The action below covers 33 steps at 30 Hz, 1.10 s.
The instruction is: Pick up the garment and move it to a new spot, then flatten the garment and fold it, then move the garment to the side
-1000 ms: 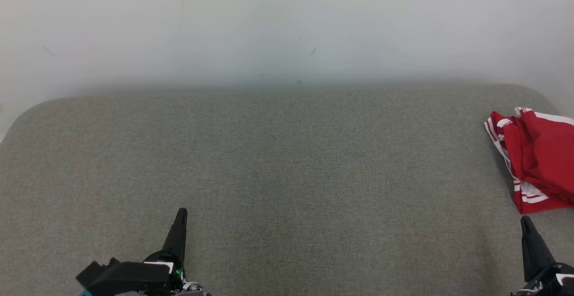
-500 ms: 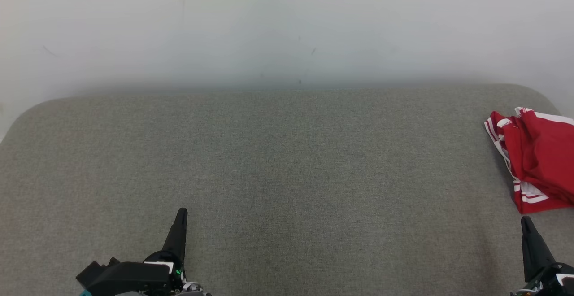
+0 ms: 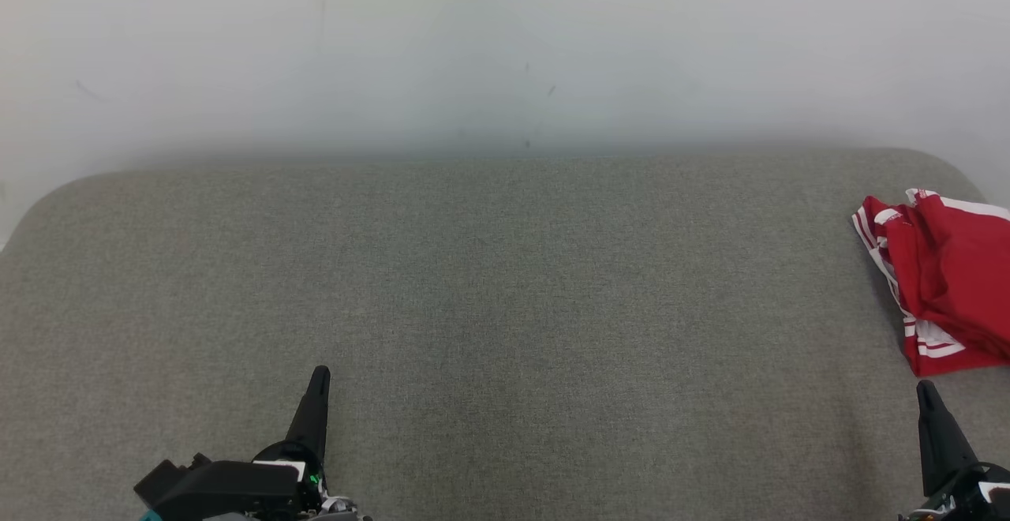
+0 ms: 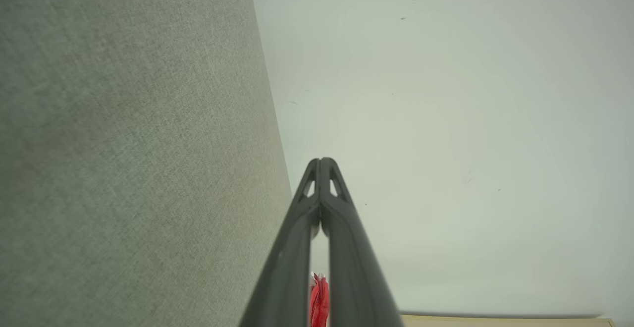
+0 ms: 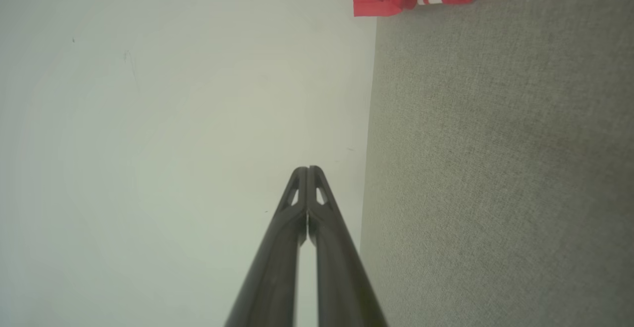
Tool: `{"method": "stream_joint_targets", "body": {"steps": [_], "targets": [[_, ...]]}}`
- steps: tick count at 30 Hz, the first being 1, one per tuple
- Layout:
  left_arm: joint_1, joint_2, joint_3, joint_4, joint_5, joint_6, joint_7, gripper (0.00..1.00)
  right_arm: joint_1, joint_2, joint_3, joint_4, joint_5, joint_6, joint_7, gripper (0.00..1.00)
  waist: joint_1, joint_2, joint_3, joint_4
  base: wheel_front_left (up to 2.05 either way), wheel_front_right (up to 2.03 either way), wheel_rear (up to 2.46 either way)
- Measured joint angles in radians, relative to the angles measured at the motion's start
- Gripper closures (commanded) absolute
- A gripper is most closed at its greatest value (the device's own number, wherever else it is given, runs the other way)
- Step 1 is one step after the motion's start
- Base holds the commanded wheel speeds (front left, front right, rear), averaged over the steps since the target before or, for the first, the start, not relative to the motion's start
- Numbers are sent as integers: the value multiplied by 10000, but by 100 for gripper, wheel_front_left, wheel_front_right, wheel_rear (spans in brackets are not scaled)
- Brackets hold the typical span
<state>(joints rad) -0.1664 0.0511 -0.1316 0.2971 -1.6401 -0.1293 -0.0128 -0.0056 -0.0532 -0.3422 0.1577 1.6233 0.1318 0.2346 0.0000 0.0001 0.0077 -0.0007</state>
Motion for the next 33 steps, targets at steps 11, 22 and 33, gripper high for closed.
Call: {"method": "stream_joint_targets", "body": {"steps": [11, 22, 33], "targets": [[0, 0, -2, 0, 0, 0, 0, 100, -1, 4, -8, 0, -8, 0, 25, 100, 0, 0, 0, 0, 0, 0, 0], [-1, 0, -2, 0, 0, 0, 0, 100, -2, 6, -12, 2, -10, 0, 27, 100, 0, 0, 0, 0, 0, 0, 0], [-1, 0, -2, 0, 0, 0, 0, 100, -3, 8, -15, 2, -10, 0, 27, 100, 0, 0, 0, 0, 0, 0, 0]]}}
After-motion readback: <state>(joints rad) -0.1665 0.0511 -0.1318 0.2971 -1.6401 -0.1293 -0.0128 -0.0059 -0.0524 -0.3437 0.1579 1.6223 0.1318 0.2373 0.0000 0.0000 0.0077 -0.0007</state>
